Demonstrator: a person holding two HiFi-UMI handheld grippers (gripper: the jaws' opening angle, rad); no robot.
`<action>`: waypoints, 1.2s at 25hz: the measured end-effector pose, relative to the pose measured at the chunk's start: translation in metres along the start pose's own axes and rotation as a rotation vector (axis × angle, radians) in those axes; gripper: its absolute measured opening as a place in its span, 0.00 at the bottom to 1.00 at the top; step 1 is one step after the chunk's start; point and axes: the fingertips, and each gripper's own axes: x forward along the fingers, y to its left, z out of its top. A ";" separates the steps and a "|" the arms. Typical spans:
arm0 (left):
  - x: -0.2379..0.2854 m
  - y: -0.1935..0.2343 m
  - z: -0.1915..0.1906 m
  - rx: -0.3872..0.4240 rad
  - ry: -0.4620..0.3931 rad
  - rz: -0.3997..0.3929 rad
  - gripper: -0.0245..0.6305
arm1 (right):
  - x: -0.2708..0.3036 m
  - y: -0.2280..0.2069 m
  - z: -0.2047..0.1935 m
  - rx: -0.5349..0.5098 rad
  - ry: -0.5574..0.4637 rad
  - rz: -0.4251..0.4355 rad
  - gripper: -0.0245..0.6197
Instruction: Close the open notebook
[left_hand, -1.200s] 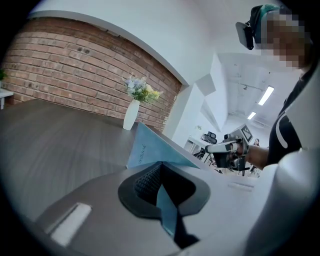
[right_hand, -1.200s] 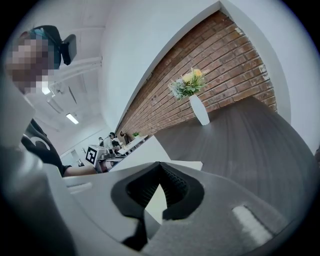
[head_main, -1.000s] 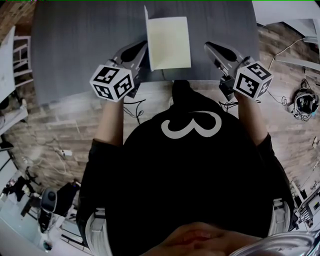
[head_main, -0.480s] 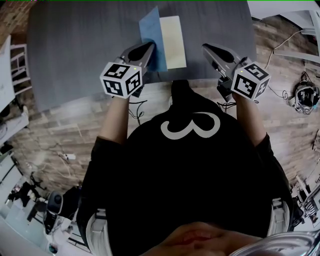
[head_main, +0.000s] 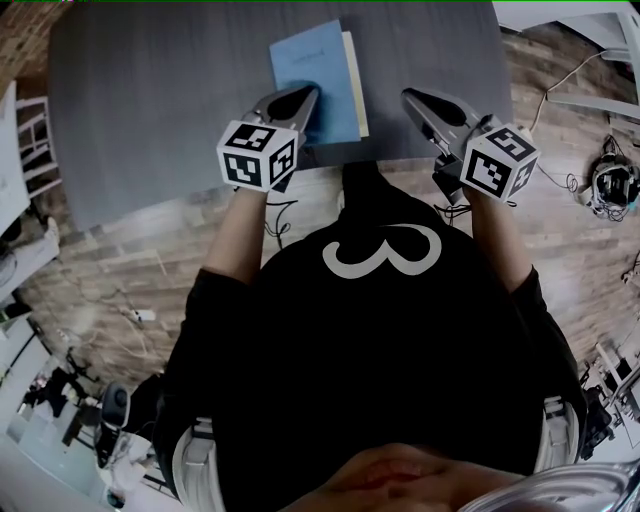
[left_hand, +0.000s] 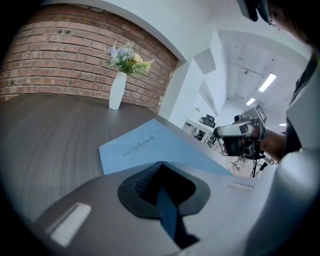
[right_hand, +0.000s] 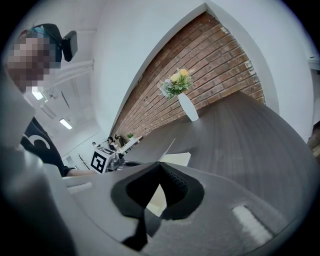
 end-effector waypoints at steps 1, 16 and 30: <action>0.002 0.001 -0.002 0.003 0.009 0.000 0.06 | 0.001 -0.001 -0.001 0.003 0.000 -0.003 0.04; 0.023 0.006 -0.023 0.050 0.154 0.069 0.06 | 0.002 -0.013 -0.008 0.039 -0.003 -0.016 0.04; 0.038 0.012 -0.026 0.184 0.242 0.181 0.06 | 0.002 -0.018 -0.015 0.055 -0.002 -0.022 0.04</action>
